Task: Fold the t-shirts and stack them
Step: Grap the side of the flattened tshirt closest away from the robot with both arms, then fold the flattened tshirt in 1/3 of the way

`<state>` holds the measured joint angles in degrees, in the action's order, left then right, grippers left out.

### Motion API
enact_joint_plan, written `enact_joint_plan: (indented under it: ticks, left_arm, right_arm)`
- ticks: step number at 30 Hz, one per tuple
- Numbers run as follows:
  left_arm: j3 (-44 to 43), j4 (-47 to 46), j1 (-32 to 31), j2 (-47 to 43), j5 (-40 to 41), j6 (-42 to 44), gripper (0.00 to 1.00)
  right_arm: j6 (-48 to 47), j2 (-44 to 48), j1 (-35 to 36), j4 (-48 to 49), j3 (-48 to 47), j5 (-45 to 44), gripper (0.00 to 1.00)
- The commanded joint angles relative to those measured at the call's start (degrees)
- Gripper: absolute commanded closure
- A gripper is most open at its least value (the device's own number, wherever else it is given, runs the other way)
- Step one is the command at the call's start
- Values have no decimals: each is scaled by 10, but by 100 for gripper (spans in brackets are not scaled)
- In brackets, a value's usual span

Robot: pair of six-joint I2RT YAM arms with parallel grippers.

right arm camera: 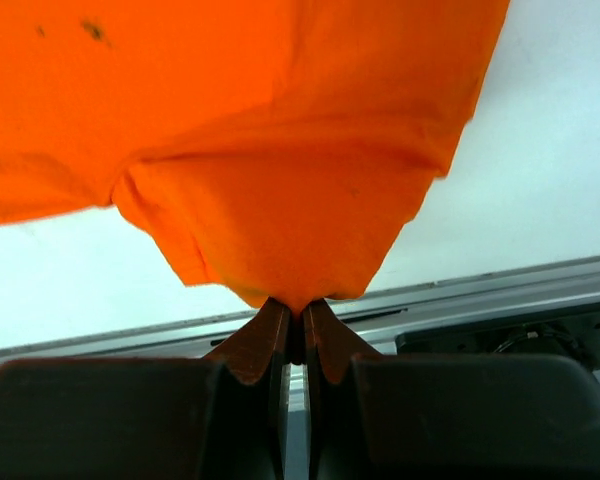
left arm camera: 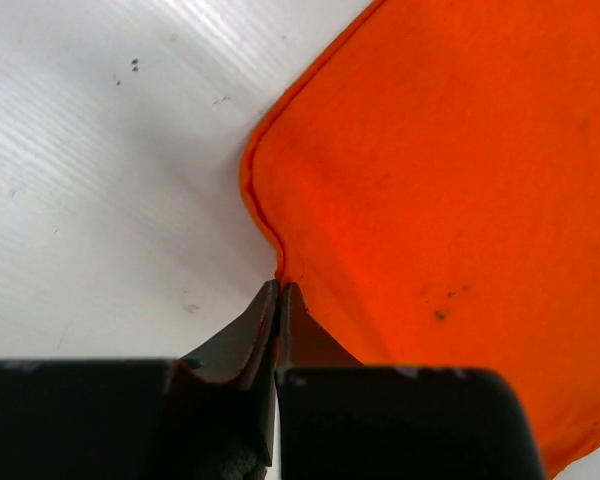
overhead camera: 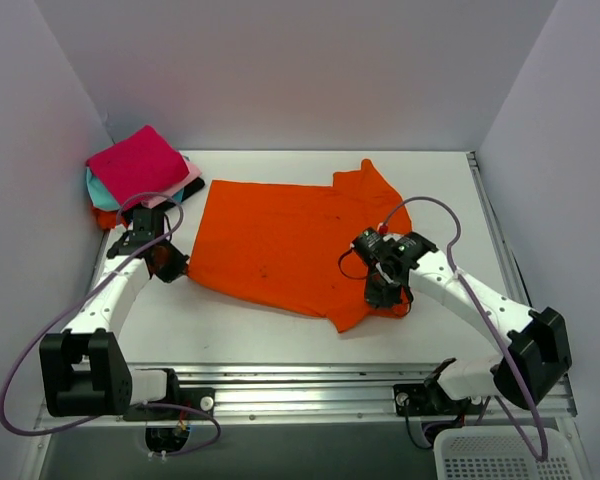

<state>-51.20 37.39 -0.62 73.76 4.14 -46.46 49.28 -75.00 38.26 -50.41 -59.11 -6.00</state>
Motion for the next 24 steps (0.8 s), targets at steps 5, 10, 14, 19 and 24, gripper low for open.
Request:
enact_joint_plan:
  ticks: [5, 10, 14, 19, 24]
  left_arm:
    - [-89, -14, 4, 60, -18, 7, 98]
    - [-126, -38, 4, 109, -30, 12, 98]
    - [-167, -75, 4, 172, -56, 17, 98]
    - [-250, -93, 4, 320, -76, 19, 98]
    - [-340, -102, 4, 427, -102, 14, 97]
  right_arm:
    - [-84, -69, -51, -13, -95, -34, 100]
    - [-128, -139, -103, 6, -163, -34, 100]
    - [-170, -230, -151, 25, -234, -32, 100]
    - [-210, -381, -194, 37, -339, -33, 100]
    - [-223, -513, -210, 33, -461, -41, 100]
